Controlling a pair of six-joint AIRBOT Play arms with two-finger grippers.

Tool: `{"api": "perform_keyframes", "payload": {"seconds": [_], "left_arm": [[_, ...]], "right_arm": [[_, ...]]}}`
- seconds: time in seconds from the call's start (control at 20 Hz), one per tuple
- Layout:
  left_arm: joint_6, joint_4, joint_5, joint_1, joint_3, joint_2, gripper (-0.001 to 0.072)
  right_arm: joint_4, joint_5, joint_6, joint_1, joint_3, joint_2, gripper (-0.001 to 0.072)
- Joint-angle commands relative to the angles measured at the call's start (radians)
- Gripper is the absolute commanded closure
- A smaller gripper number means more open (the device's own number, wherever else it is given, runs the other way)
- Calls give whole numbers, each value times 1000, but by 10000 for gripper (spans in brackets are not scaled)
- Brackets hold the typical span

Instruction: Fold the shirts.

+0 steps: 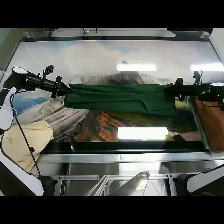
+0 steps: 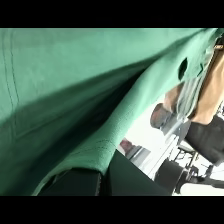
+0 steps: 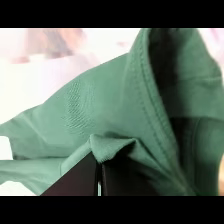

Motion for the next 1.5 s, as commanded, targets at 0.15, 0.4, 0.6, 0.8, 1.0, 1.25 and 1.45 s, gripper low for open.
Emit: {"api": "perform_keyframes", "payload": {"seconds": [0.15,0.4,0.6,0.8,1.0,1.25,1.45], "left_arm": [[-161,-4,38,-33,114,-65,410],[-164,-129,47,-41,113,-64,410],[-165,-47,23,-52,111,-64,410],[-164,-33,3,-79,111,-65,410],[-196,138,-60,-77,111,-65,411],[-217,225,-53,-87,111,-65,412],[-182,200,-17,-116,113,-65,684]], "right_arm": [[-5,-5,-28,5,10,-22,694],[-5,7,-28,5,10,-22,694],[-5,13,-28,4,10,-22,694],[-4,20,-27,4,10,-22,694],[-5,24,-27,4,10,-22,694],[-4,24,-27,4,10,-22,694],[-4,31,-21,4,10,-22,694]]}}
